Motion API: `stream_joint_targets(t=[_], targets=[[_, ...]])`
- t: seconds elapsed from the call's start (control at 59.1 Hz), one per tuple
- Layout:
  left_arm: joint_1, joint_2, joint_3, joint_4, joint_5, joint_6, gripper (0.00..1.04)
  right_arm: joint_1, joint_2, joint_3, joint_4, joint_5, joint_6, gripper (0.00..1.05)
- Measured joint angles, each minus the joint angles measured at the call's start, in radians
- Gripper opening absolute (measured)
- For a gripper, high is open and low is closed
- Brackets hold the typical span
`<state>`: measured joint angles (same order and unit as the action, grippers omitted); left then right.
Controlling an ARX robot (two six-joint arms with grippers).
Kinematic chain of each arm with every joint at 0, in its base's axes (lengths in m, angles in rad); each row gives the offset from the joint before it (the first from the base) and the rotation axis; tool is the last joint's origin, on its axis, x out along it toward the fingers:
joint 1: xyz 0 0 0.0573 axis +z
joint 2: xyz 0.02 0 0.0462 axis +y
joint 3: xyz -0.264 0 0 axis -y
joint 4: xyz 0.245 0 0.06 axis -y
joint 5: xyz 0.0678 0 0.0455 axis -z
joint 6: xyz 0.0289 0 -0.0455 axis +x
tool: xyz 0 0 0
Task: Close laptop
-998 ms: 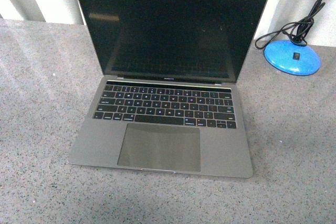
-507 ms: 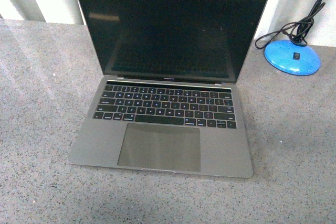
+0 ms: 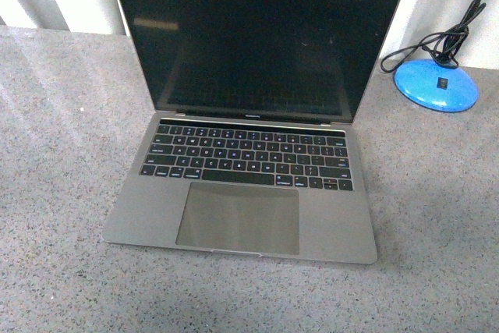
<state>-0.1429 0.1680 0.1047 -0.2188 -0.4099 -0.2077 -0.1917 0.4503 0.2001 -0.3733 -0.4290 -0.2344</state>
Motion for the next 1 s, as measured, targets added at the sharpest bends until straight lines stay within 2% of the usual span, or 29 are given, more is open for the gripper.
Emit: stream_joint_targets(t=[0.034,0.051,0.101,0.152,0.254,0.338,0.457,0.609,0.761,0.998], targets=[[-0.069,0.105,0.034,-0.085,-0.241,-0.134,0.98,-0.007,0.012,0.005,0.022,0.002,-0.014,0.95],[-0.089,0.144,0.039,-0.111,-0.326,-0.197,0.98,-0.011,0.016,0.005,0.035,0.001,-0.021,0.95],[-0.111,0.196,0.039,-0.124,-0.475,-0.339,0.98,-0.022,0.033,0.013,0.070,0.000,-0.039,0.95],[-0.111,0.214,0.039,-0.101,-0.568,-0.415,0.98,-0.033,0.073,0.025,0.112,0.001,-0.055,0.95],[-0.097,0.224,0.044,-0.048,-0.574,-0.458,0.98,-0.053,0.167,0.043,0.199,0.001,-0.087,0.95],[-0.053,0.307,0.047,0.137,-0.446,-0.383,0.98,-0.052,0.288,0.088,0.299,0.002,-0.142,0.95],[0.043,0.493,0.079,0.430,-0.244,-0.210,0.98,-0.008,0.447,0.148,0.417,0.045,-0.212,0.95],[0.108,0.815,0.230,0.721,0.029,0.020,0.98,0.095,0.674,0.313,0.497,0.096,-0.275,0.95],[0.123,1.040,0.412,0.774,0.239,0.163,0.98,0.178,0.852,0.489,0.516,0.137,-0.347,0.95],[0.102,1.306,0.700,0.741,0.413,0.394,0.98,0.268,1.054,0.729,0.443,0.119,-0.483,0.95]])
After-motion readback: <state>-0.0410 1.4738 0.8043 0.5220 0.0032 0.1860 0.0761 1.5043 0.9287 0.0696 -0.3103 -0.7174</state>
